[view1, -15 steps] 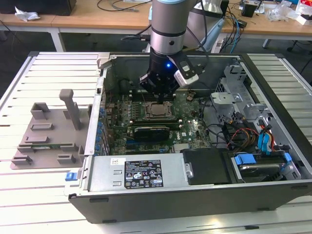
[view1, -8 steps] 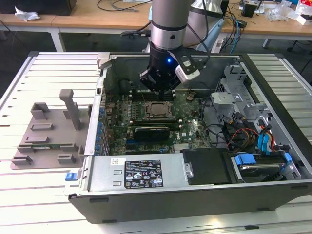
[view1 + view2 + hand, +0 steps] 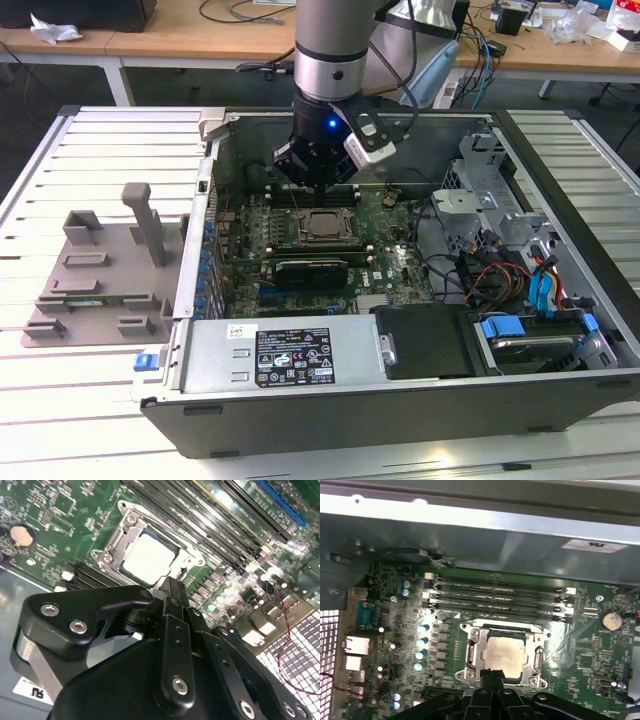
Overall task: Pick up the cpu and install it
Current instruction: 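Install the first cpu locking lever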
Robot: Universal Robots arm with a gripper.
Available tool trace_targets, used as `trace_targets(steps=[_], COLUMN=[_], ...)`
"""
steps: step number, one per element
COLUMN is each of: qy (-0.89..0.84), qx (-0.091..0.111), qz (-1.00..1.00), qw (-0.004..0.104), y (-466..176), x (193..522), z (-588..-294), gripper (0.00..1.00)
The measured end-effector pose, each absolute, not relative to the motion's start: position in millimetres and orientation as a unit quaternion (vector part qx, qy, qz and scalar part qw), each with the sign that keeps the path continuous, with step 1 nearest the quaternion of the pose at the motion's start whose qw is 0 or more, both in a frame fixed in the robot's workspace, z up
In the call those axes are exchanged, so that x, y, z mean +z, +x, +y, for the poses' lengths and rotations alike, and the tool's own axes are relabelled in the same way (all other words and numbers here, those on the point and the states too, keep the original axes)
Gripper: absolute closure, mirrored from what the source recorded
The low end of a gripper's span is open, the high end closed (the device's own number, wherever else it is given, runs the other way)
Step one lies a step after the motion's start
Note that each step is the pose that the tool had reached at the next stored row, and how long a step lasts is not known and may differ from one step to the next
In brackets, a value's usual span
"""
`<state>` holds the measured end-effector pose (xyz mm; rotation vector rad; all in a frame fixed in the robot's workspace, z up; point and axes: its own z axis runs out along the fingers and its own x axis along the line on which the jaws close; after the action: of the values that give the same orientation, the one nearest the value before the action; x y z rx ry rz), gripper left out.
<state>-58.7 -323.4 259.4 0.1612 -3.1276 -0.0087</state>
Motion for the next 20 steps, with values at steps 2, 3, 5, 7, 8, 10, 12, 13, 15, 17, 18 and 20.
trace_targets(steps=[2,3,5,7,8,10,12,13,15,17,18,20], qy=[0.051,0.051,0.051,0.051,0.051,0.051,0.051,0.051,0.052,0.052,0.052,0.052], qx=[-0.003,-0.003,-0.003,-0.003,-0.003,-0.003,-0.004,-0.008,-0.025,-0.044,-0.064,-0.094], qz=[-0.999,-0.999,-0.999,-0.999,-0.999,-0.999,-0.999,-0.999,-0.998,-0.998,-0.997,-0.994], qw=[0.005,0.005,0.005,0.005,0.005,0.005,0.005,0.004,0.003,0.002,0.001,-0.002], y=[-64,-69,-75,-78,-80,-88,-96,-99,-104,-106,-107,-110], x=[259,259,259,259,259,259,259,259,259,259,259,259], z=[-323,-323,-323,-323,-323,-323,-323,-323,-323,-323,-323,-323], gripper=[0.89,0.89,0.89,0.89,0.89,0.89,0.89,0.89,0.89,0.89,0.89,0.89])
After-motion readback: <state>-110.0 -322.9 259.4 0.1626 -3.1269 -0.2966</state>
